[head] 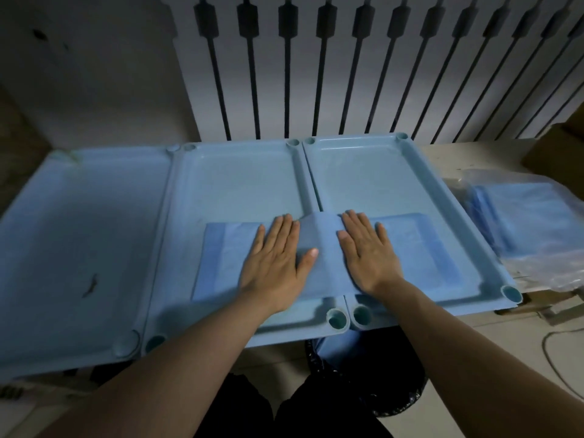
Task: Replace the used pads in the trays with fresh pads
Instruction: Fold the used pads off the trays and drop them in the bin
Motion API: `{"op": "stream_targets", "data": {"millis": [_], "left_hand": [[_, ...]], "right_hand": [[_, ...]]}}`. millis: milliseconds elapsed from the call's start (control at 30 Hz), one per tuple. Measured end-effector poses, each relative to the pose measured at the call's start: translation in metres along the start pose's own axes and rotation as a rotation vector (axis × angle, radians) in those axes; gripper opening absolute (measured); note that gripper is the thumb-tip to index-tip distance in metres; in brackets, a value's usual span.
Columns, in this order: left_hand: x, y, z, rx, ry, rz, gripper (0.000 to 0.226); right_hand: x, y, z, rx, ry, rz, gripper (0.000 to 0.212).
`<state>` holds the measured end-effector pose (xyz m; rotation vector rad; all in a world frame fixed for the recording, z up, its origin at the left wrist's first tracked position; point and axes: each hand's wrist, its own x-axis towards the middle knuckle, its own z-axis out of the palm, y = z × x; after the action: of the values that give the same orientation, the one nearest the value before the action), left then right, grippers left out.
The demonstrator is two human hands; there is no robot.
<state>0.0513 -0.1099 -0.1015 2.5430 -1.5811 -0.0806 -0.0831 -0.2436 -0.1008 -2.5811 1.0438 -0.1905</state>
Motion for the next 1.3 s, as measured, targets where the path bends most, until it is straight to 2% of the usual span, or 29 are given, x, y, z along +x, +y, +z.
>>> {"op": "stream_targets", "data": {"millis": [133,267,367,500,567,667,767,833,967,1067,1200,1300], "left_hand": [[-0.002,-0.042,-0.005,0.07,-0.024,-0.057,0.071],[-0.01,-0.083,-0.005,0.095,0.033,-0.17,0.085],[-0.017,-0.098,-0.009,0.089,0.026,-0.253,0.074],[-0.022,-0.093,-0.013,0.072,0.112,-0.296,0.064],[-0.027,-0.094,-0.014,0.067,0.175,-0.244,0.057],[-0.036,-0.095,-0.021,0.108,0.235,-0.131,0.054],[-0.042,-0.059,-0.037,0.008,0.196,-0.039,0.058],[-0.039,-0.021,-0.043,-0.041,0.157,0.043,0.064],[-0.023,0.048,-0.04,-0.032,0.053,0.191,0.066],[-0.012,0.07,-0.028,-0.002,-0.067,0.181,0.067],[-0.011,0.069,-0.016,0.014,-0.151,0.139,0.068],[-0.012,0.069,-0.018,0.008,-0.164,0.14,0.068]], "right_hand": [[-0.001,0.0,-0.001,-0.033,-0.018,0.012,0.054],[-0.002,-0.001,-0.002,-0.059,-0.028,0.017,0.054],[-0.002,-0.001,-0.001,-0.061,-0.022,0.01,0.057],[-0.003,-0.002,-0.004,-0.049,-0.028,0.005,0.055],[-0.004,-0.002,-0.006,0.032,-0.011,-0.006,0.054],[-0.008,0.002,-0.015,0.205,0.113,0.042,0.056],[-0.02,0.015,-0.028,0.137,0.253,0.172,0.059],[-0.03,0.026,-0.038,0.064,0.283,0.317,0.062],[-0.049,0.049,-0.054,-0.02,0.212,0.554,0.065],[-0.057,0.064,-0.065,-0.05,0.182,0.62,0.078],[-0.057,0.078,-0.075,0.164,0.127,0.661,0.092],[-0.053,0.083,-0.083,0.325,0.095,0.701,0.083]]}}
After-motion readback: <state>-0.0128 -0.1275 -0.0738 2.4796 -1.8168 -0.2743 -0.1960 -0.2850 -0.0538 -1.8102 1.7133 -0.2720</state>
